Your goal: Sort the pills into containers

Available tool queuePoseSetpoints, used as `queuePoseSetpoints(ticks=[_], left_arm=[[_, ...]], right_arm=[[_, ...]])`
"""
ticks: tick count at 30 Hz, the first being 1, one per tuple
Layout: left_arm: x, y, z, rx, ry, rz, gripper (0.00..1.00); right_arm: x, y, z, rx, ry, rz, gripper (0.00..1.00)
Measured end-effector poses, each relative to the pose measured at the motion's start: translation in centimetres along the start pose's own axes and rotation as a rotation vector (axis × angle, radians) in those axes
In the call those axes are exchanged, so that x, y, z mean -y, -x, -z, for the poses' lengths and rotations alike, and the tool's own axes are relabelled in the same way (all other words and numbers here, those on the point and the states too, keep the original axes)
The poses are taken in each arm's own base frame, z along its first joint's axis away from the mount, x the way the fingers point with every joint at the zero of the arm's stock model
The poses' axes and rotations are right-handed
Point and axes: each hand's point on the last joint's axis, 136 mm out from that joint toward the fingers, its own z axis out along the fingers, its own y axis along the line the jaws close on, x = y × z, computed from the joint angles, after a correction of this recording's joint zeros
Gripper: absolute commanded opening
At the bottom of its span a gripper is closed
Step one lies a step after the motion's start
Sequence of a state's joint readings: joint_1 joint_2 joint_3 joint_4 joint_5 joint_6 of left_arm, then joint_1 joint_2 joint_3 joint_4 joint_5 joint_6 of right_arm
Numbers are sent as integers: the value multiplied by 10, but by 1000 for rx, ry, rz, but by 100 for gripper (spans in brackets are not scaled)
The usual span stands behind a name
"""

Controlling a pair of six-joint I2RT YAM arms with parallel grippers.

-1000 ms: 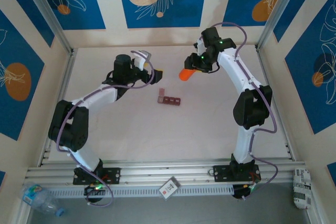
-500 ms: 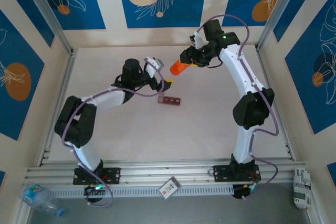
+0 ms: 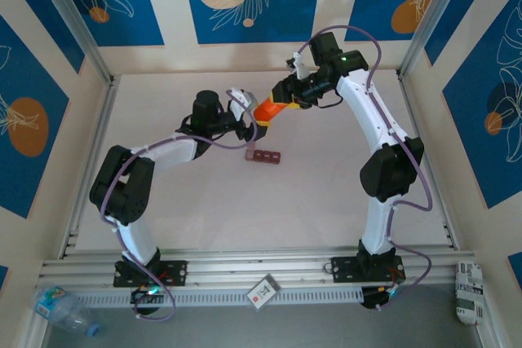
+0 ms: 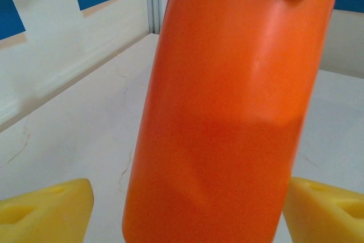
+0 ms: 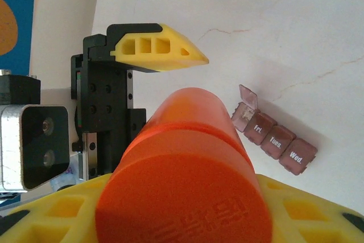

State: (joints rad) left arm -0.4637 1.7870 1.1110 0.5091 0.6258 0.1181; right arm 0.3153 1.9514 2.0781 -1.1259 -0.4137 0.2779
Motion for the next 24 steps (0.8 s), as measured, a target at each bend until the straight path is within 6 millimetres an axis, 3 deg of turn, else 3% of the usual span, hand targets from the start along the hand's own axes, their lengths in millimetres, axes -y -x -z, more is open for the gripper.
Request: queuePoseSetpoints(ticks=[5,17,24], left_arm=[[6,1,-2,4,-21,12,73],[12,0,-6,2,-49,32,67],[14,-2,-8,-1,-65,41,54]], right_arm=[[0,-4,-5,-18,22,-11,23],[-4,-8,-10,-34,55,-20,23],[-6,-6,-11,-30,60,-20,23]])
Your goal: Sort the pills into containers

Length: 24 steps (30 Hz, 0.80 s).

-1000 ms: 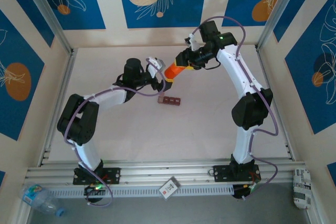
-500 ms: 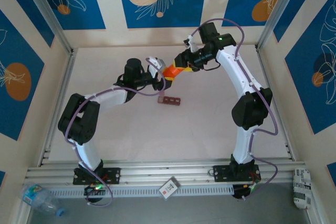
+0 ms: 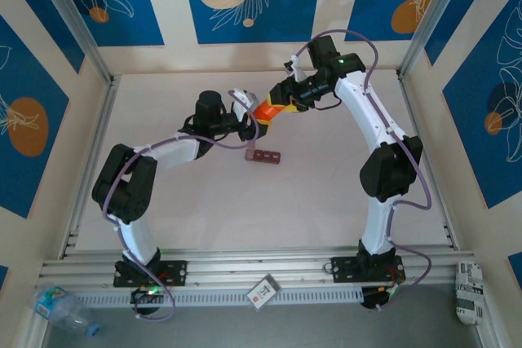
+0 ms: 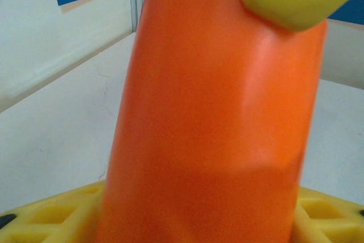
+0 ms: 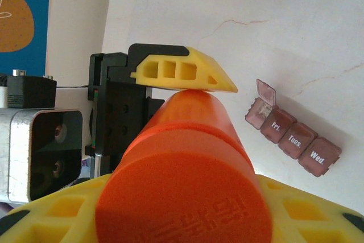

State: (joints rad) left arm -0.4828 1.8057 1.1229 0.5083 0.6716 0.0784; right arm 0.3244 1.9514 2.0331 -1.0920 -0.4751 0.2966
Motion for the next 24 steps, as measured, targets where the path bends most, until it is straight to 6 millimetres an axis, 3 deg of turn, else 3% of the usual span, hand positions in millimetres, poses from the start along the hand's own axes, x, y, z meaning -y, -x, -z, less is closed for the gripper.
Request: queuePoseSetpoints(ticks=[6,12,15,20,24], left_arm=[[2,-1,-1,-1,-13,7,37],[3,0,-1,2,-21,51,19],[3,3,-1,9,-24,94,12],[3,9,-1,18,-30,142,0],[5,14,-2,17,-49,163,0]], right_arm=[[1,0,0,1,-5,-13,28],[2,2,1,7,-4,-38,65],[3,8,7,29,12,-50,75],[13,11,40,128,52,-103,81],[24,13,75,251,73,-180,82]])
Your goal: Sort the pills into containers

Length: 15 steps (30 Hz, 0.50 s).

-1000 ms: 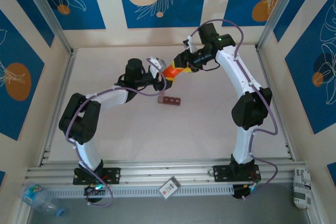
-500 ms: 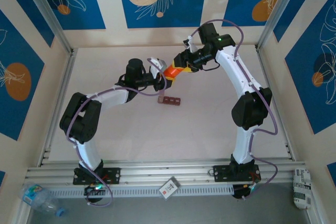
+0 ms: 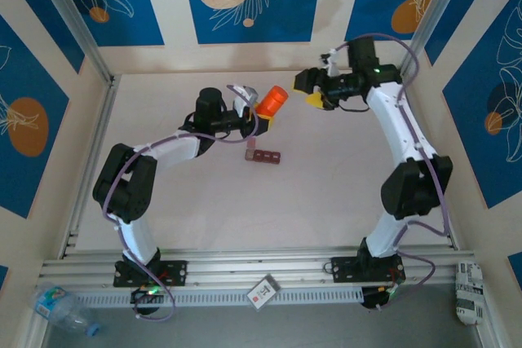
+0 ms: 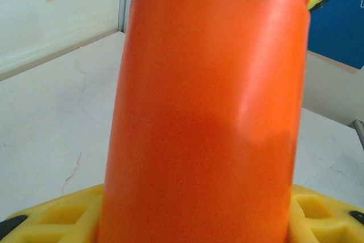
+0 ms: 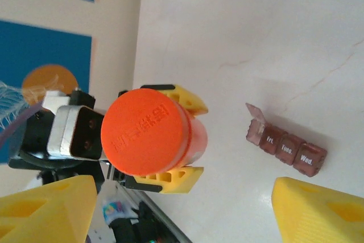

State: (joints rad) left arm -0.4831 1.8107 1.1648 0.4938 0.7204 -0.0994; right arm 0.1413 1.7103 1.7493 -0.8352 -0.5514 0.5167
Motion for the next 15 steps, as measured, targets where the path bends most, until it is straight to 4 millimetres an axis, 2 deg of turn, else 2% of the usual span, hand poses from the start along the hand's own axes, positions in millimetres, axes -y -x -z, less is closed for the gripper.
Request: queuePoseSetpoints(ticks=[3,8,15], left_arm=[[0,4,-1,-11,-4,10,0],[0,2,-1,-47,0,36,0],[-1,-11,0,-94,4,61,0]], right_arm=[[-1,6,5,57,2,-36,84],[1,9,-9,94,-32,-83,87],[-9,11,-24,111,-37,-97,87]])
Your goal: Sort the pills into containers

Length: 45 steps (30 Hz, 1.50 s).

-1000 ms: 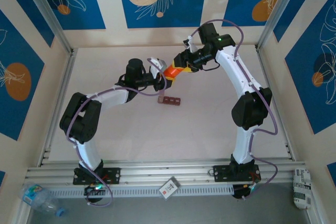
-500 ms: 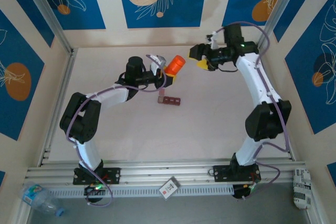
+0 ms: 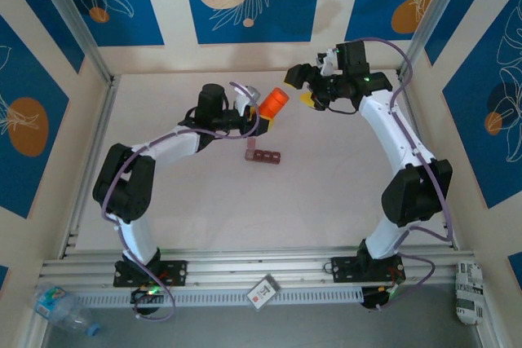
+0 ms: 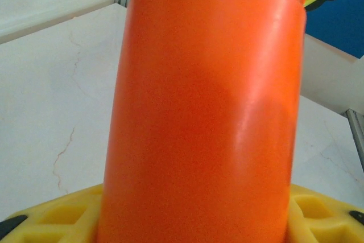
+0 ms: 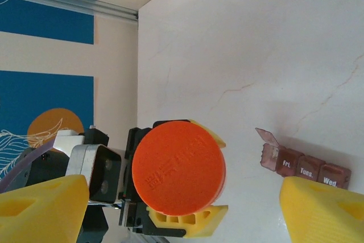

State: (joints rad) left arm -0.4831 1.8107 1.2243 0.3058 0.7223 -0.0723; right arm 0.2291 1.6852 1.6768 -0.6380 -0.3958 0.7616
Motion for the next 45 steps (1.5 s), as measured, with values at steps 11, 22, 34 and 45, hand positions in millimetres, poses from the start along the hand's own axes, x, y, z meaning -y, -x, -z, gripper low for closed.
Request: queuePoseSetpoints(ticks=[11,22,34,45], left_arm=[[0,-1,0,-7,1,4,0],[0,-1,0,-6,2,7,0],[3,7,-2,30,-38,57,0],[5,20,0,78,-53,72,0]], right_arm=[[1,-6,-29,-45,-19,0,79],[0,-14,-40,-74,-21,11,55],[-9,-11,-38,-100,88,230,50],[-28,-8,-29,-105,295,407,82]])
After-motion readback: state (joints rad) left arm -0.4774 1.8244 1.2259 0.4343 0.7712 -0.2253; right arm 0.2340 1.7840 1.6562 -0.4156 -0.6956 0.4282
